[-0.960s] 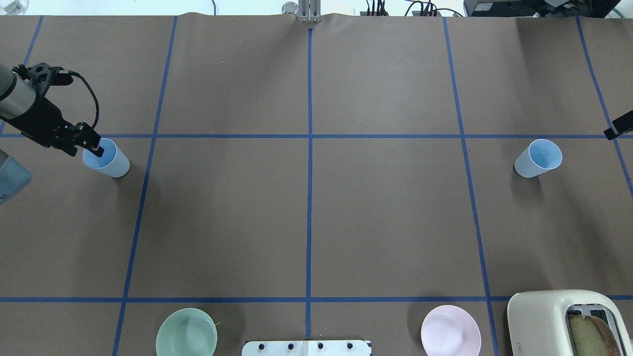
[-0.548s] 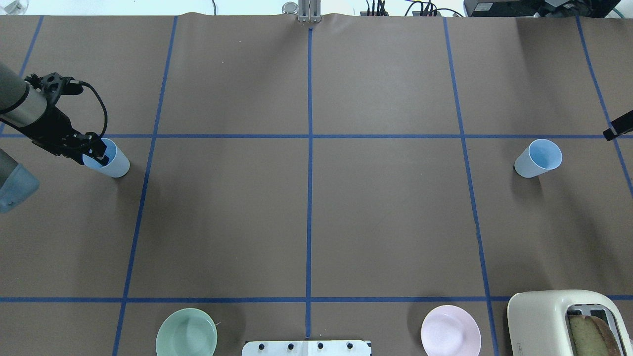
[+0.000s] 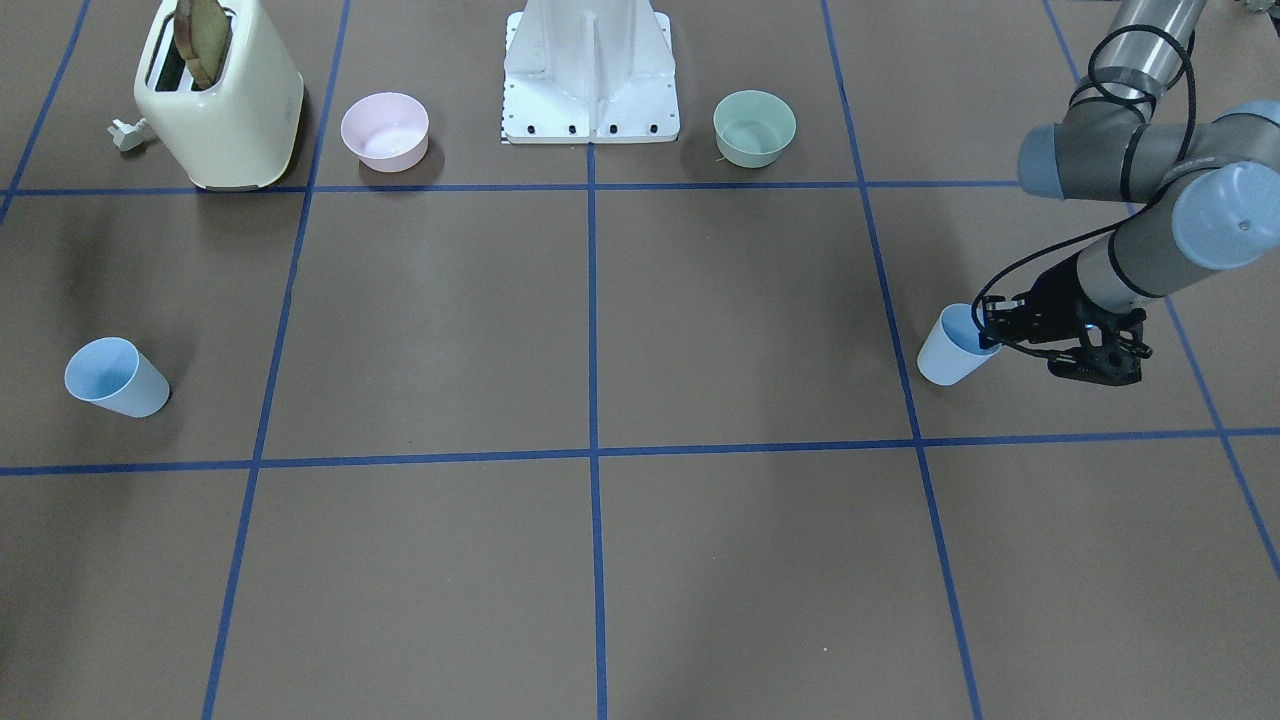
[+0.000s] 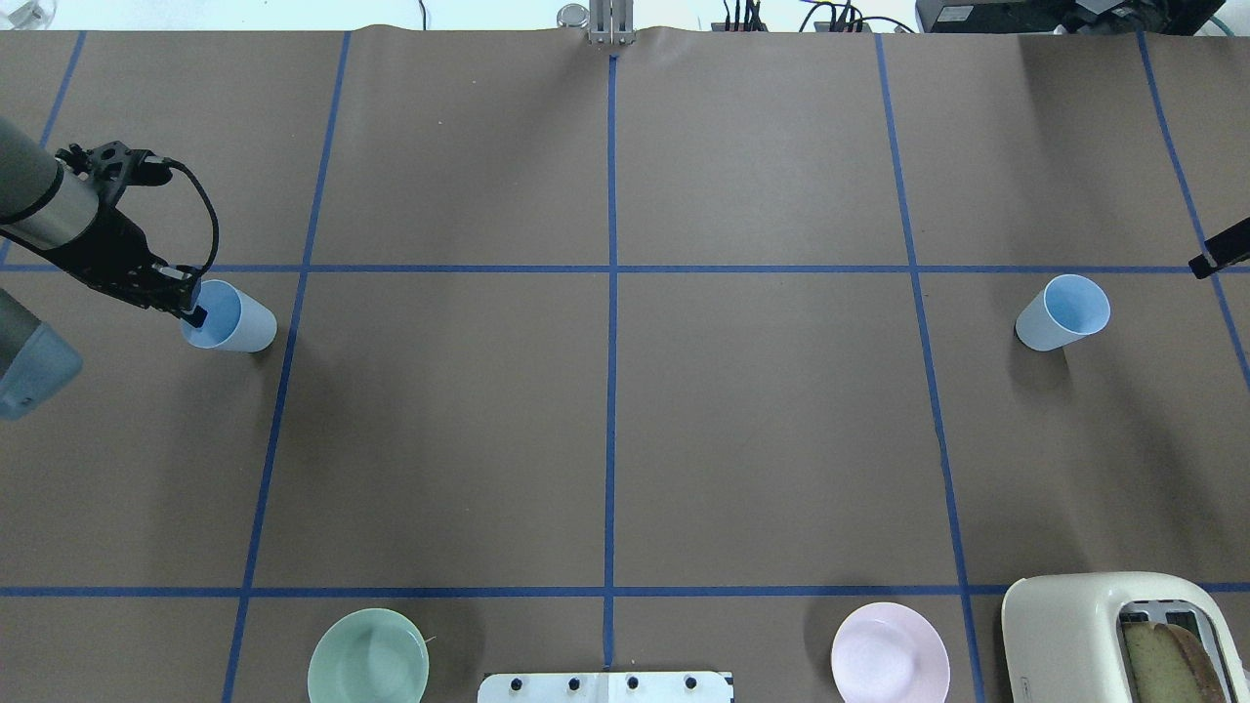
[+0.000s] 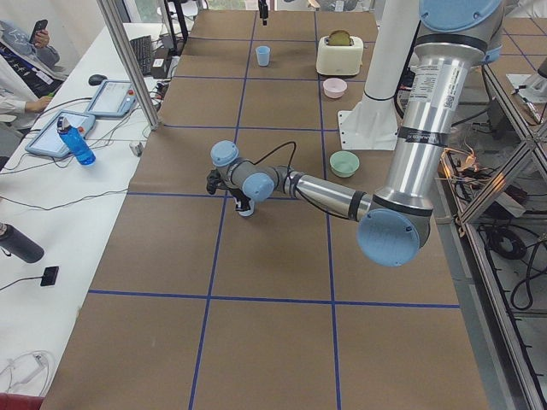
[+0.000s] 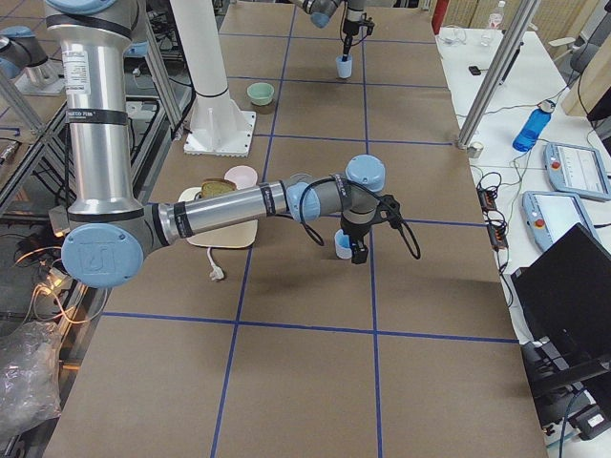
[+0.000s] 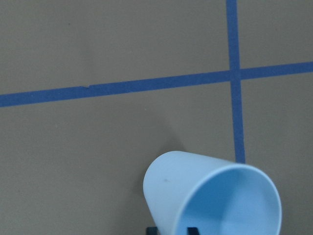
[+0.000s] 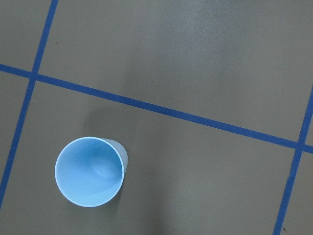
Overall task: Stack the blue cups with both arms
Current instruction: 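Carry the cup to table center with left gripper while right gripper reaches its cup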
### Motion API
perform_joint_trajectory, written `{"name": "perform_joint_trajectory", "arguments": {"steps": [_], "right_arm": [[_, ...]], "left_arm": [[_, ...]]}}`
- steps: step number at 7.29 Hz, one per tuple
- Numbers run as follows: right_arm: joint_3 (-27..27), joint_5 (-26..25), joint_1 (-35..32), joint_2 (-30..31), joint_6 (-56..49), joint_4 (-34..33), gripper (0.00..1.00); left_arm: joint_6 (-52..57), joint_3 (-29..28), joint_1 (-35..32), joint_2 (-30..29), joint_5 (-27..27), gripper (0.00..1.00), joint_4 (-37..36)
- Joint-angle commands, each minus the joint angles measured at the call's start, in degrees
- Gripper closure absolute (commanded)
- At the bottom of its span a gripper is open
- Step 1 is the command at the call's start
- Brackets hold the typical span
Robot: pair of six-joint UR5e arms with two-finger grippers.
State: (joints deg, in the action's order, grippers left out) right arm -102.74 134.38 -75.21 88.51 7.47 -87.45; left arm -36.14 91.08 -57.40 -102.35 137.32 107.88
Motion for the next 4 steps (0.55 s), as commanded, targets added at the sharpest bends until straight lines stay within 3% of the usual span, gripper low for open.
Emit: {"name": "perform_joint_trajectory", "arguments": {"steps": [1, 4], "right_arm": [[-0.01, 0.0, 0.07, 0.0, -0.08, 0.0, 0.06], [-0.01, 0.18, 0.76, 0.09, 0.09, 0.0, 0.1]], "left_arm": [[-0.5, 0.85, 0.0, -1.61, -0.13, 1.0, -0.56], [-14.0, 0.42, 1.66, -8.98, -0.3, 1.0, -0.74]]}}
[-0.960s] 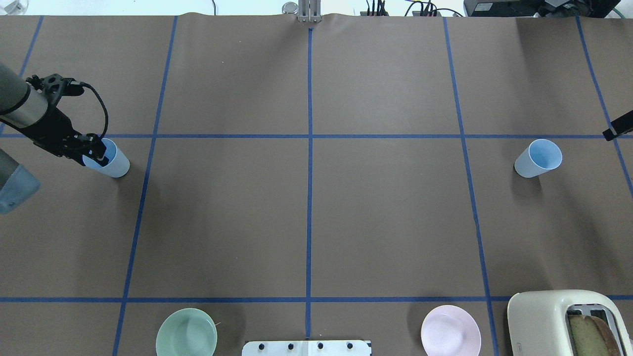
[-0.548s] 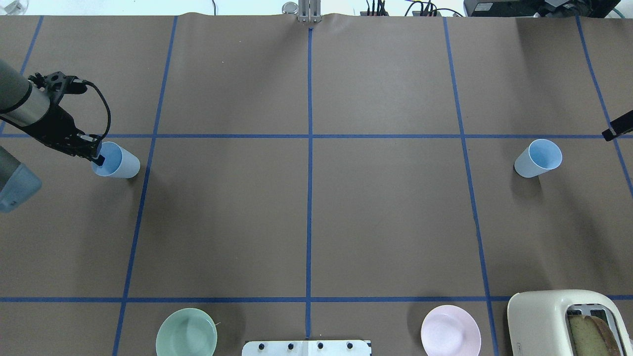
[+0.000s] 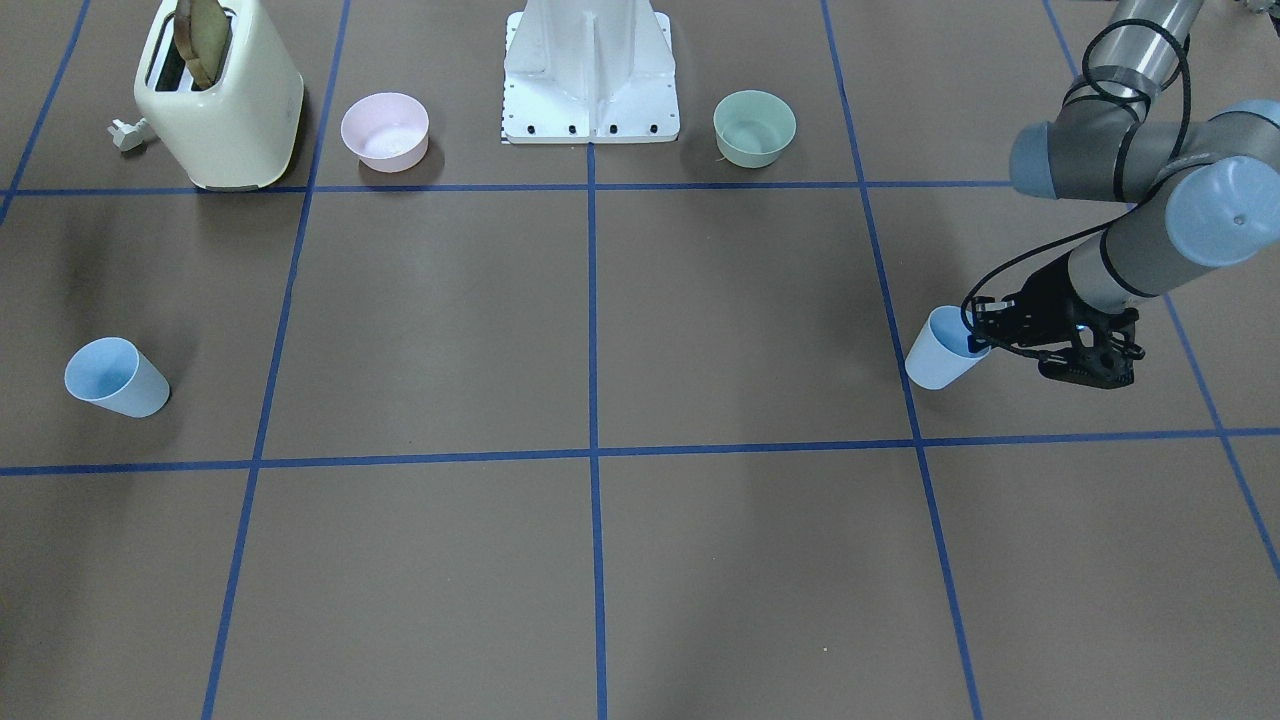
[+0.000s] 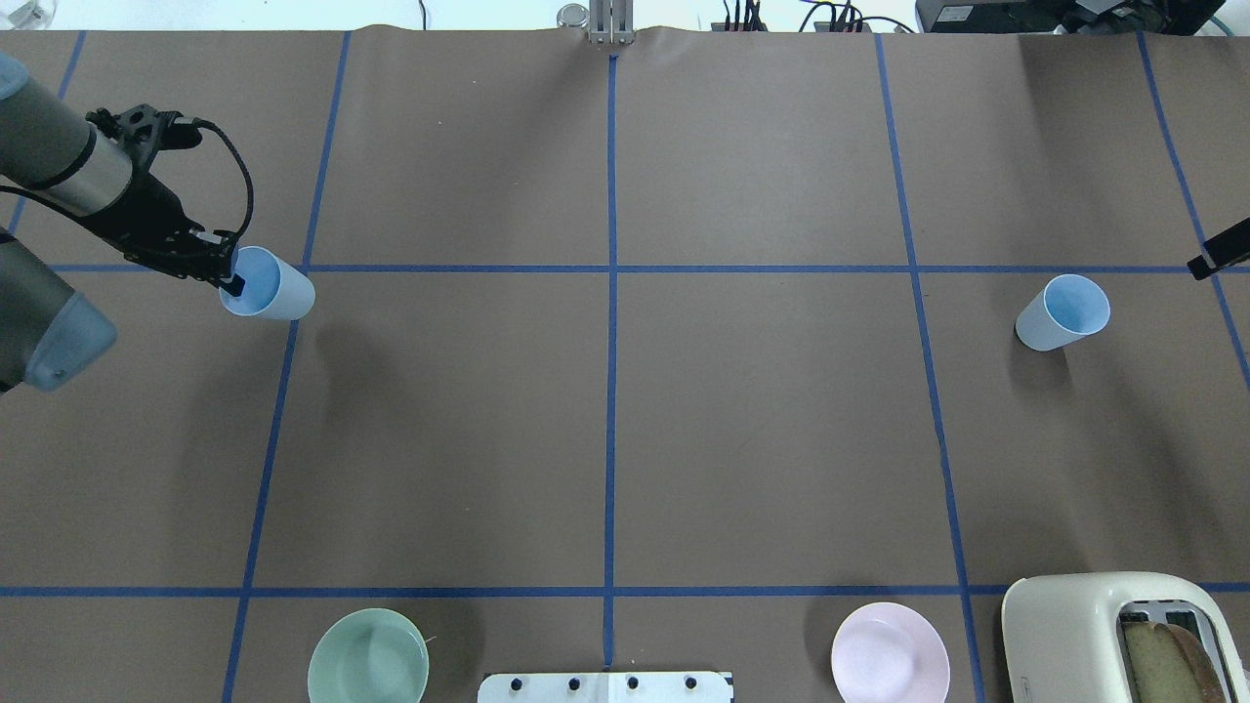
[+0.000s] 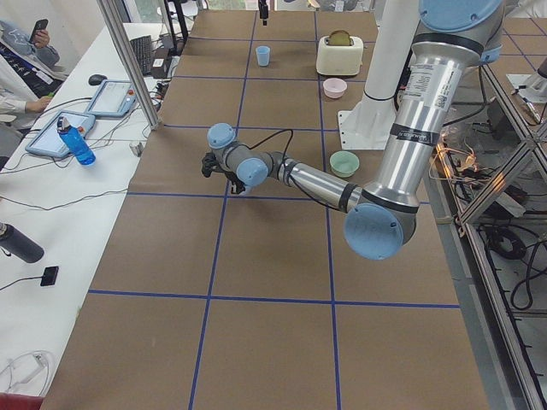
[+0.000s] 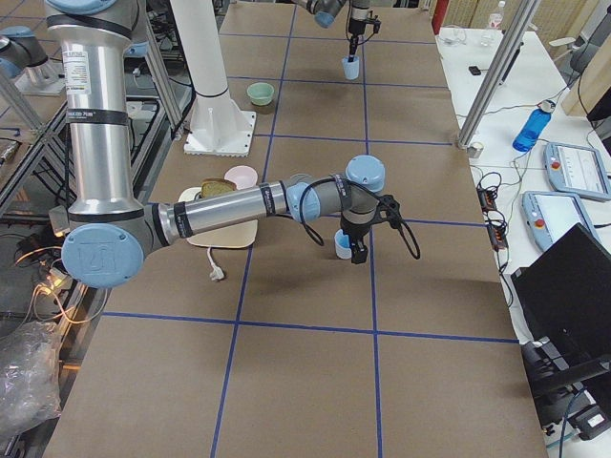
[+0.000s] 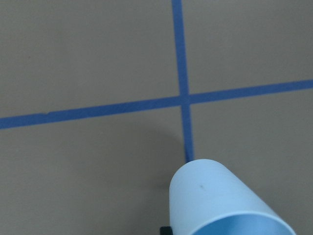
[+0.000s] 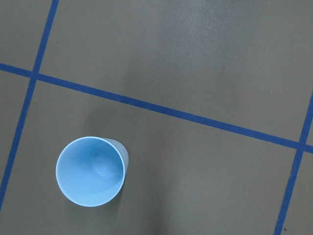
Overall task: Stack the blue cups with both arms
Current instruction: 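Carry the cup to table center with left gripper while right gripper reaches its cup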
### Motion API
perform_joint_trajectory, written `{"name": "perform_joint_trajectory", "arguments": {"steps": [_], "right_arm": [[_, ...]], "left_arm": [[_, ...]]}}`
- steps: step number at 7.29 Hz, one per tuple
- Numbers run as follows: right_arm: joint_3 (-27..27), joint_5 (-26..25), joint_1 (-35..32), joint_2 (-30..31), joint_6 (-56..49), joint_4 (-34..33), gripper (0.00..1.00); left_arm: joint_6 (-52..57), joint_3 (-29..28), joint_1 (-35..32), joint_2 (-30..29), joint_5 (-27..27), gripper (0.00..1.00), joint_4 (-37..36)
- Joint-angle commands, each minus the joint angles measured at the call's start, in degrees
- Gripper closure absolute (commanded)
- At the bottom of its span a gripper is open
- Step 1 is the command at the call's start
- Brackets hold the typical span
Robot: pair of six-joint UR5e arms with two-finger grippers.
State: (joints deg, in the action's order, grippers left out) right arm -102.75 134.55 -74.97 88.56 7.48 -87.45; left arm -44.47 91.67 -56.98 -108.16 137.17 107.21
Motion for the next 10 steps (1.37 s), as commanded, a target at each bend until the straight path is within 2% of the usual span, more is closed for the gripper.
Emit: {"name": "perform_joint_trajectory", "arguments": {"steps": [1, 4, 5, 7, 10], "right_arm": [[0.0, 0.18, 0.79, 0.03, 0.77, -0.09, 0.17], [0.44, -0.52, 4.47, -0.05, 5.26, 0.09, 0.17], [0.61, -1.48, 5.35, -0.31, 5.26, 0.09, 0.17], [2.28, -2.1, 5.8, -2.51, 5.26, 0.0, 0.21], [3.68, -2.1, 6.59, -4.17, 5.79, 0.09, 0.21]], "left_arm": [[-10.24, -0.27, 3.78, -5.29, -0.41, 1.0, -0.07], [-18.88, -2.45, 8.97, -12.93, -0.93, 1.0, -1.64], [-21.16, -3.07, 10.73, -15.91, -3.46, 1.0, -3.04], [-21.8, -3.34, 12.41, -19.97, -4.89, 1.0, -7.17], [-21.36, -7.91, 14.95, -25.6, -4.8, 1.0, -7.54]]}}
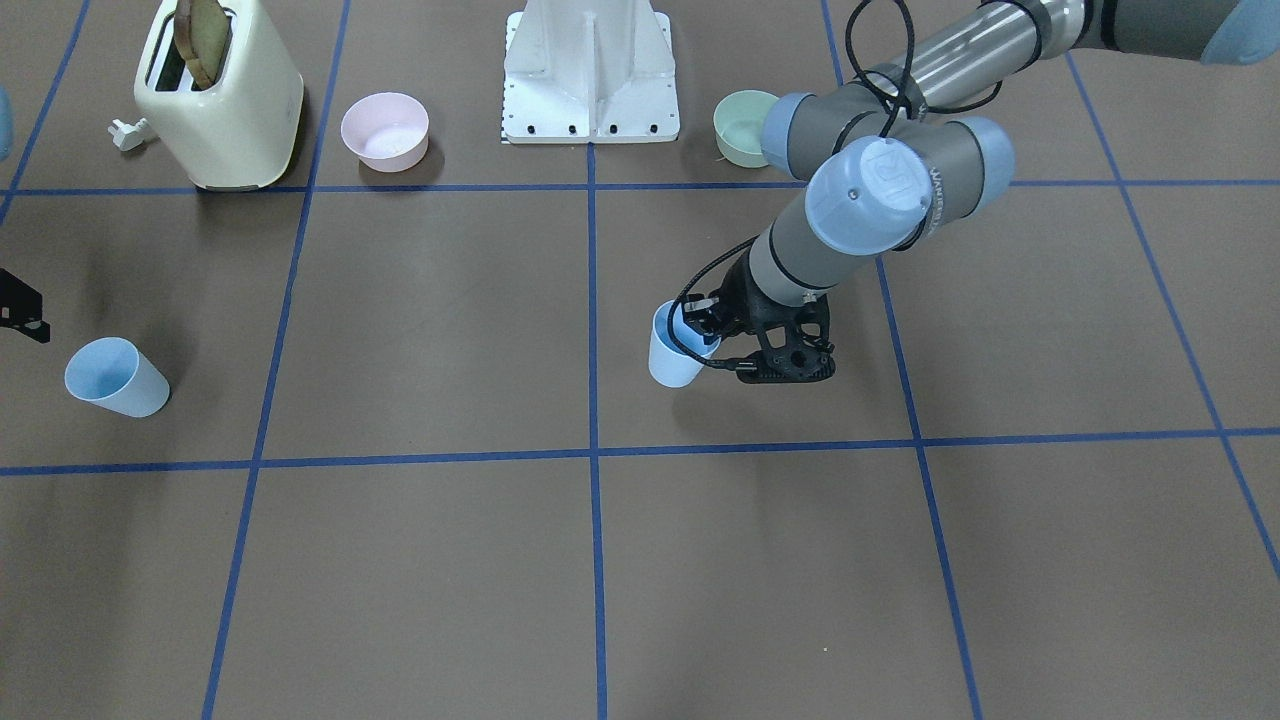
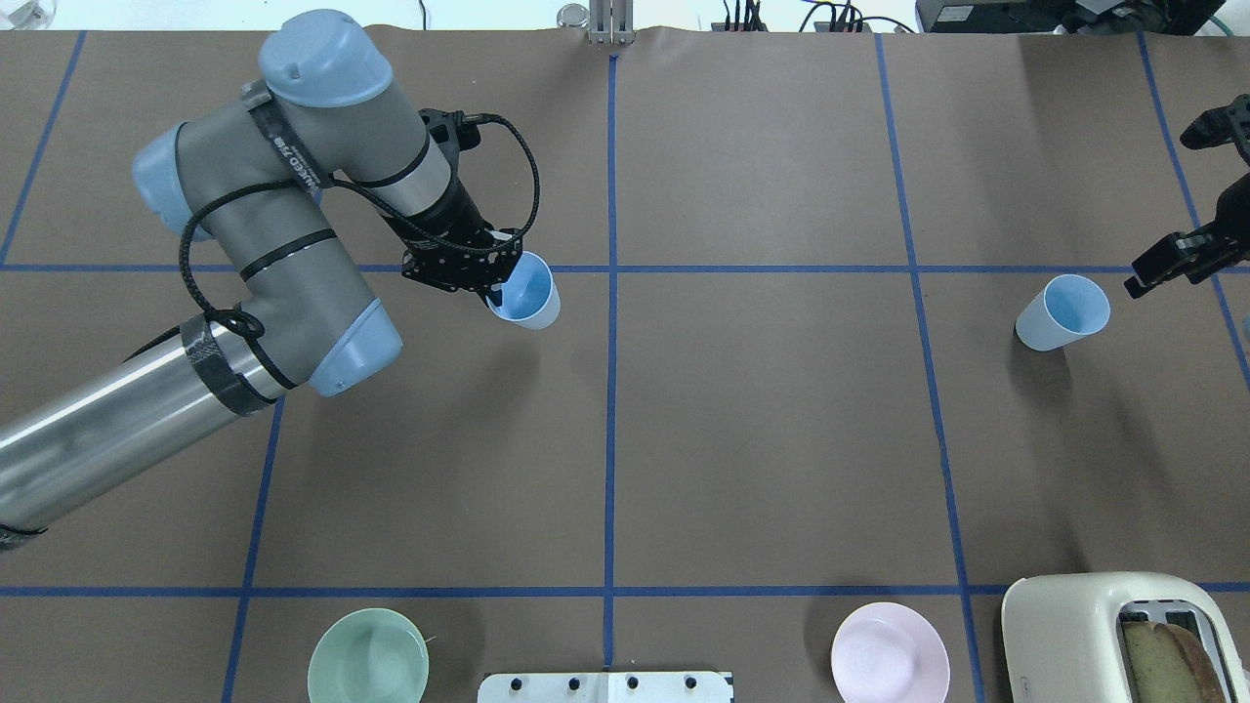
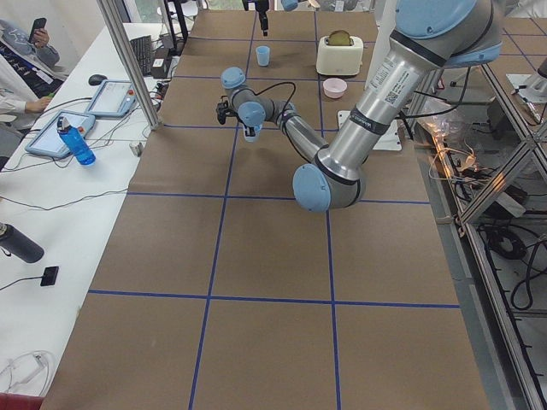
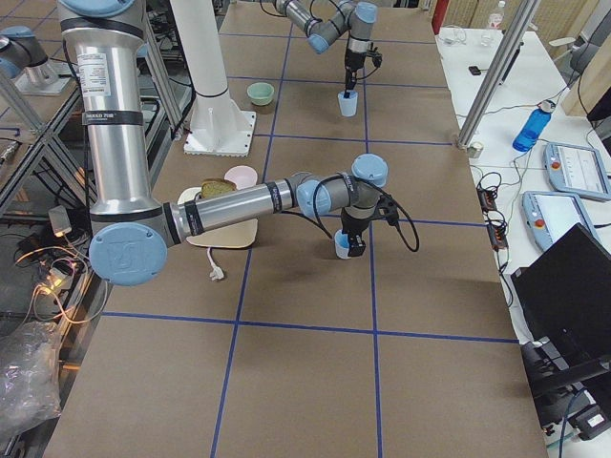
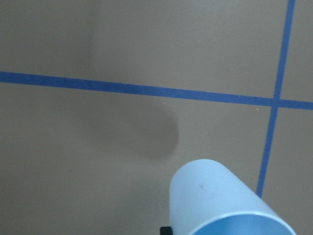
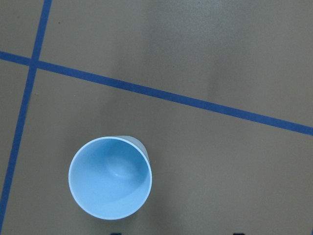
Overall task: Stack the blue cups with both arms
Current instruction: 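Carry the cup to table center with left gripper while right gripper reaches its cup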
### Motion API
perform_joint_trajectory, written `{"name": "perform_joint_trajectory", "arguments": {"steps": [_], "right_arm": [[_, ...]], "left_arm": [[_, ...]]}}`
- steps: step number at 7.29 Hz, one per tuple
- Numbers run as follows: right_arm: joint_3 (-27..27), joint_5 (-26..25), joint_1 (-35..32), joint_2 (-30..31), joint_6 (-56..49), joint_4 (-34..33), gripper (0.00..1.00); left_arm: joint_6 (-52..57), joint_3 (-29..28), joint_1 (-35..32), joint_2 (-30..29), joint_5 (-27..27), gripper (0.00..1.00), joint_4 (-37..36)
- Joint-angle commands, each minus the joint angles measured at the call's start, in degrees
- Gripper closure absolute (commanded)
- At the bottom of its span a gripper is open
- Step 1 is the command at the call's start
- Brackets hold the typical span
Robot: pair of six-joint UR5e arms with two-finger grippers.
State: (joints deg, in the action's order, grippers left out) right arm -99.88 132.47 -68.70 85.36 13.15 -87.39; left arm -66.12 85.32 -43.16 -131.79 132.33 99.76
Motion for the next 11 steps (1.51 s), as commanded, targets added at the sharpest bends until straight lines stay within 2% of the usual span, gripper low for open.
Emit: {"name": "perform_joint_trajectory", "arguments": {"steps": [1, 8, 10, 11], "right_arm": [[1.08, -0.01, 0.75, -1.33, 0.12, 0.29, 0.21], [6.96, -0.81, 4.01, -1.51, 4.42, 11.52, 0.22], [7.06, -0.89, 4.71, -1.51, 5.13, 12.25, 0.22], [7.15, -0.98, 4.89, -1.51, 5.13, 12.25, 0.28]], "left_arm": [[0.46, -3.3, 1.75, -3.54, 0.04, 1.0, 0.0], [0.55, -5.69, 5.36, -5.93, -2.78, 1.0, 0.61], [0.55, -5.96, 5.97, -6.02, -2.78, 1.0, 0.7], [0.47, -6.57, 6.15, -6.02, -2.78, 1.0, 1.83]]}}
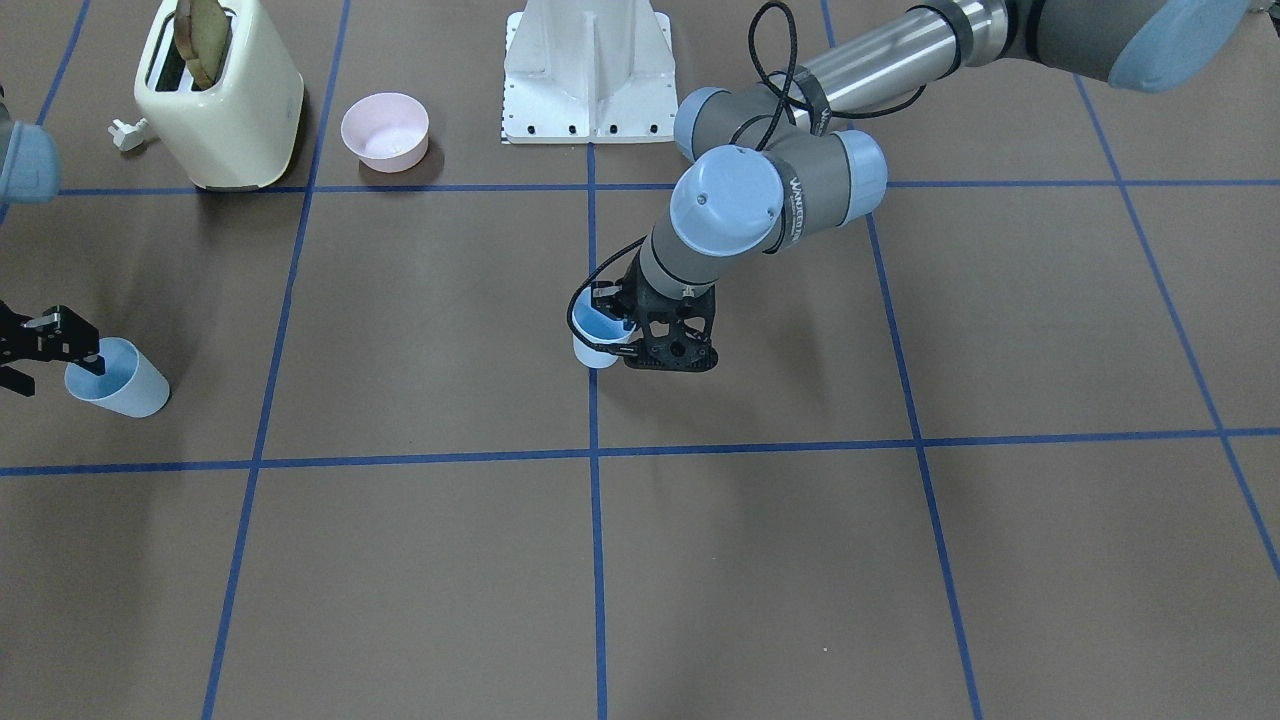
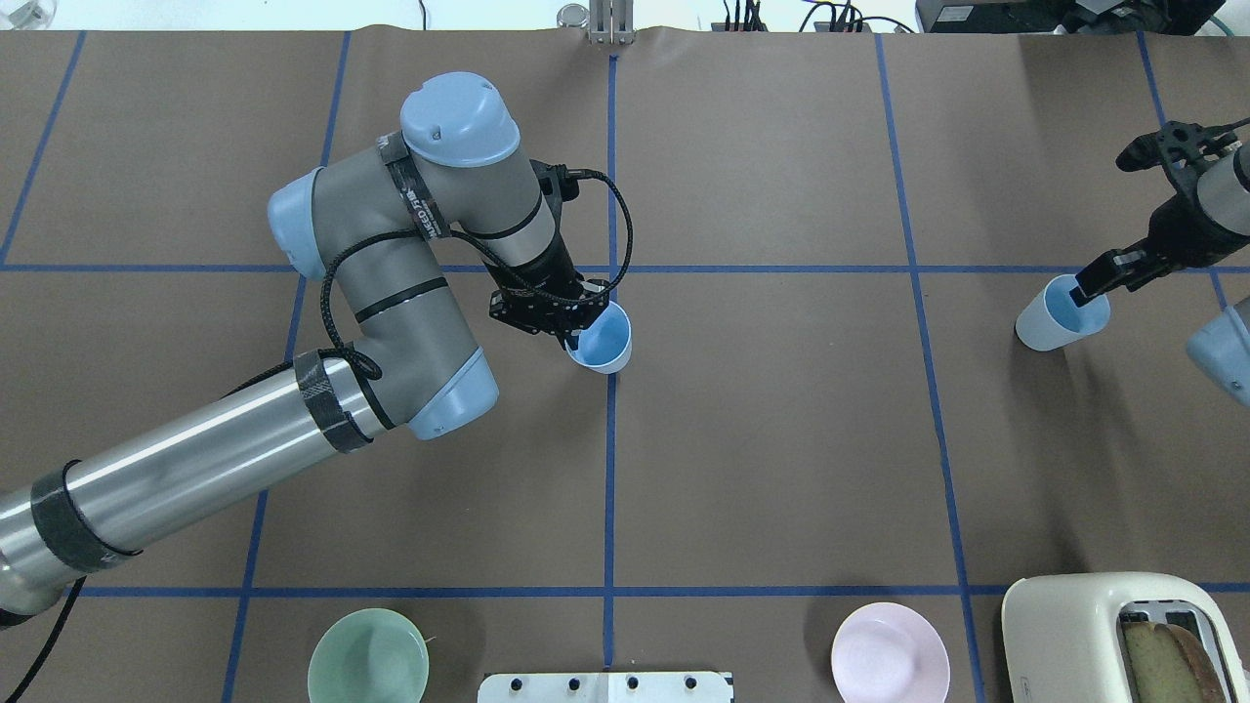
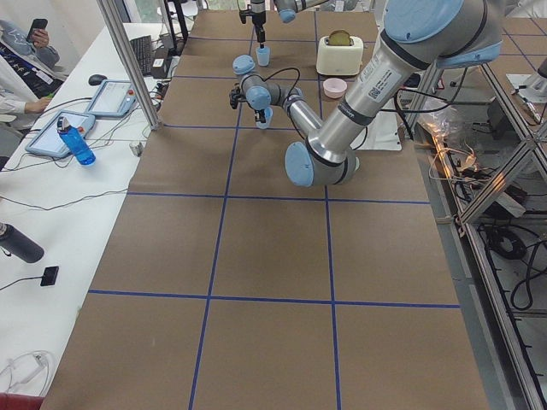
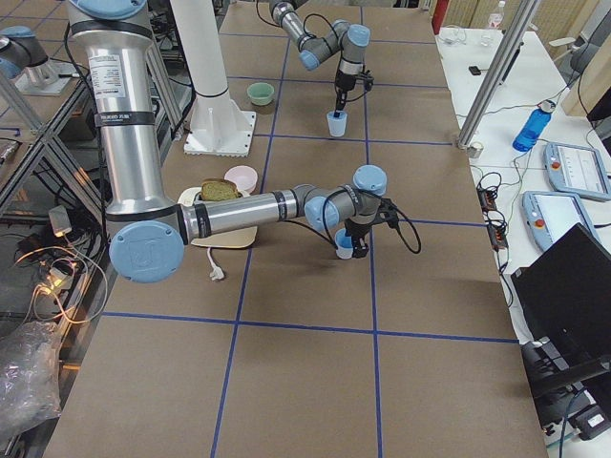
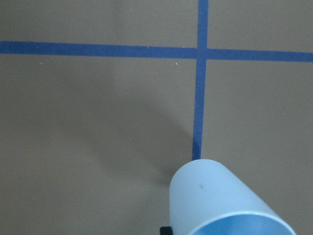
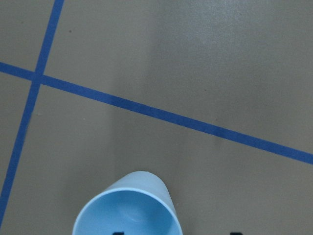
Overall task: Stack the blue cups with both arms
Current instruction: 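Set cup upright at center, open left gripper while right gripper grasps other cup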
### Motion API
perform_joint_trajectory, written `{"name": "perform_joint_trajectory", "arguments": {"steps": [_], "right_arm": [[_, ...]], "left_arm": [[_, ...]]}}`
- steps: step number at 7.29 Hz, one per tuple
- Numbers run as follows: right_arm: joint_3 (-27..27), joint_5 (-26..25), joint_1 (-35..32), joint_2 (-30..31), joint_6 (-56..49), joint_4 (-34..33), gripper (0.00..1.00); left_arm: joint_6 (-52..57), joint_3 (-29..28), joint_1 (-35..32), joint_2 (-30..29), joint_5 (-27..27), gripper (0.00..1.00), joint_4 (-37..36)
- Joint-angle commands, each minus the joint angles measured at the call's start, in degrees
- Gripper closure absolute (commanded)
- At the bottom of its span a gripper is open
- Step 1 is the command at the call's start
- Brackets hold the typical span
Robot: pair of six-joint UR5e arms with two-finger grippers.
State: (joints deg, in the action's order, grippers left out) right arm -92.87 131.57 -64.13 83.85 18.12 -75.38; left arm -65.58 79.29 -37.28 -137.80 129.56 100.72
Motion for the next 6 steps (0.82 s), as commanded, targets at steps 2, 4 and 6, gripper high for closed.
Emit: {"name": "perform_joint_trajectory", "arguments": {"steps": [2, 4, 6], "right_arm": [[0.06, -1.22, 1.28, 0.09, 0.16, 0.32, 0.31], [0.06, -1.23, 1.64, 0.17, 0.16, 0.32, 0.4], [0.23, -1.32, 1.64, 0.26, 0.16, 0.32, 0.59]], "left_arm": [[-0.16, -1.06, 0.63, -0.02, 0.0, 1.0, 1.67], [-0.16, -1.07, 0.72, 0.07, 0.0, 1.0, 1.67], [0.02, -0.98, 0.72, 0.07, 0.0, 0.8, 1.76]]}}
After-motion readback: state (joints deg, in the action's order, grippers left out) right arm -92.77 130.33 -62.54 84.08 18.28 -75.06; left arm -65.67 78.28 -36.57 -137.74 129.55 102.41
